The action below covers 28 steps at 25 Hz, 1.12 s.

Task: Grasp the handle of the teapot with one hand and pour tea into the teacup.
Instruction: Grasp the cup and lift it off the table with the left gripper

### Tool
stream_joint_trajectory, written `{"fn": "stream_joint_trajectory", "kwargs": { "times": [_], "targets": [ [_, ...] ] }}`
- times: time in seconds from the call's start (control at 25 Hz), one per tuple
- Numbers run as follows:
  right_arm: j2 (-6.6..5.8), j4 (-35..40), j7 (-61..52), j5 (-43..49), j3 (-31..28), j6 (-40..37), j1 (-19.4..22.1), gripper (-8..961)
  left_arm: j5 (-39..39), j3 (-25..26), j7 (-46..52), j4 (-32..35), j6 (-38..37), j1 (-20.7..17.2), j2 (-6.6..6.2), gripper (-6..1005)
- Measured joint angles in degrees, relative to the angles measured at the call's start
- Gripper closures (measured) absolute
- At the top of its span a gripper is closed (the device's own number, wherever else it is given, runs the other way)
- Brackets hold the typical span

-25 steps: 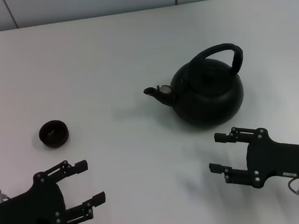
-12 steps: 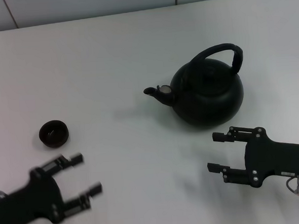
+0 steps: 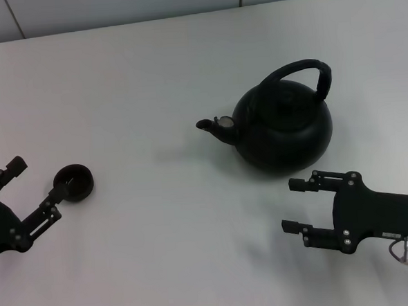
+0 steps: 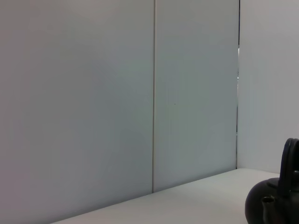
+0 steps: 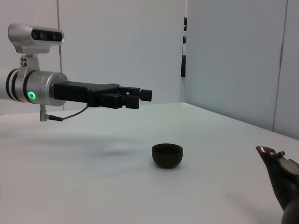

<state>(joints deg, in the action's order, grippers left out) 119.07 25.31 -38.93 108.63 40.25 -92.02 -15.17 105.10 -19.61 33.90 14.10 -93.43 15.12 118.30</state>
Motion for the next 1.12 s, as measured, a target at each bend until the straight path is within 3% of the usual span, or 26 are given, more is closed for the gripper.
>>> {"fn": "stream_joint_trajectory", "kwargs": {
  "times": [0.32,0.56,1.12],
  "targets": [
    [0.00,-0.07,-0.13,-0.01,0.00,0.08,-0.66,300,0.16,-0.01,-0.30,-0.13,0.82,0.01,0.03,225],
    [0.00,-0.10,-0.32,-0.01,0.00,0.44,-0.83,300,0.63,-3.85,-3.63,-2.10,10.96,0.11,0.08,228],
    [0.04,-0.09,-0.60,-0.01,0.00,0.54,-1.18,300,0.25,-3.96,-3.68,-3.53,16.37,1.77,0.38,235]
  ]
}}
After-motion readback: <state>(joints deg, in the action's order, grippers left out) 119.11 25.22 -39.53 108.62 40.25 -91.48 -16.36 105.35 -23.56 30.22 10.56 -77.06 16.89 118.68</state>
